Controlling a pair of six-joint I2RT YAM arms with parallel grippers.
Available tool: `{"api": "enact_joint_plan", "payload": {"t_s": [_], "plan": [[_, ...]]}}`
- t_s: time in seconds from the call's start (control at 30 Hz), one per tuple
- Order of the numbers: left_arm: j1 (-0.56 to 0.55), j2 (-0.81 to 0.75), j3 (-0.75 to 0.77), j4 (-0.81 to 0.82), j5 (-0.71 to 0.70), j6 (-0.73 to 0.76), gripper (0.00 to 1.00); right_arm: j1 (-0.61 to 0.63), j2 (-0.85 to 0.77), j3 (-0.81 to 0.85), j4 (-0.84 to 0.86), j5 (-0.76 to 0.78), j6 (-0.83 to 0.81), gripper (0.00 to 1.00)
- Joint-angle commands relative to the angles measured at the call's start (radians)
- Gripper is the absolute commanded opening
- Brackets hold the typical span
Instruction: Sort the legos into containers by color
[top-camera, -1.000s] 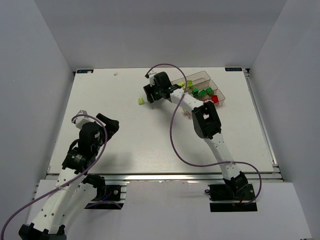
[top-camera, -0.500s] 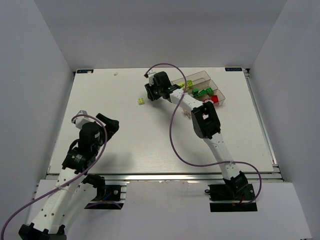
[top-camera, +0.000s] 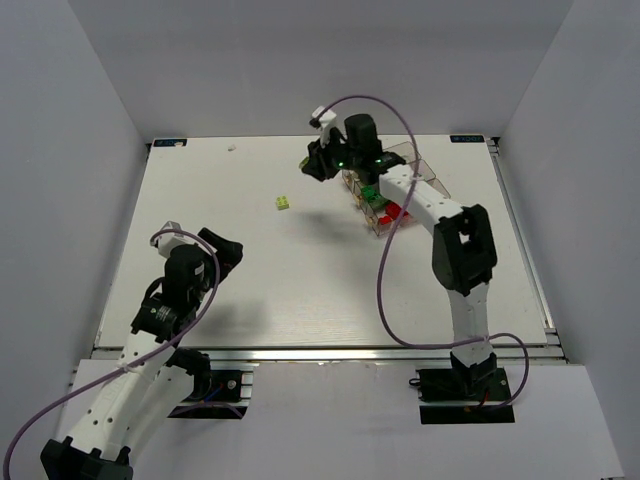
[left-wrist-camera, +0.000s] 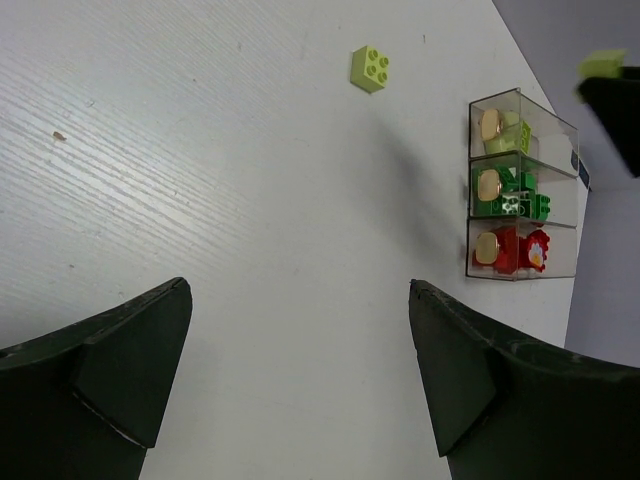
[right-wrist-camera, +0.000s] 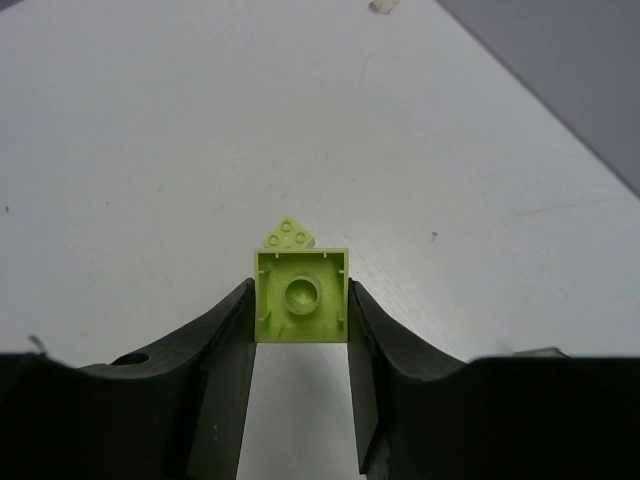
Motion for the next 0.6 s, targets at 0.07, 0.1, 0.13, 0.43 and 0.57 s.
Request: {"api": "enact_joint_plan", "payload": {"t_s": [0.07, 0.1, 0.13, 0.43, 0.57], "plan": [[0.001, 0.006, -0.016, 0.060, 0.030, 0.010, 0.98, -0.089, -0.114, -0.086, 0.051, -0.034, 0.002, 0.00], [0.001, 0.006, -0.021, 0.064, 0.033, 0.010, 0.98, -0.117, -0.117, -0.094, 0.048, -0.022, 0.011, 0.00], [0.001, 0.008, -0.022, 0.067, 0.038, 0.010, 0.98, -0.131, -0.117, -0.094, 0.037, -0.014, 0.014, 0.00], [0.001, 0.009, -0.045, 0.092, 0.058, 0.001, 0.98, -0.268, -0.065, -0.083, 0.027, 0.041, -0.012, 0.00], [0.001, 0.014, -0.052, 0.103, 0.062, -0.004, 0.98, -0.291, -0.023, -0.072, 0.031, 0.055, -0.039, 0.00]]}}
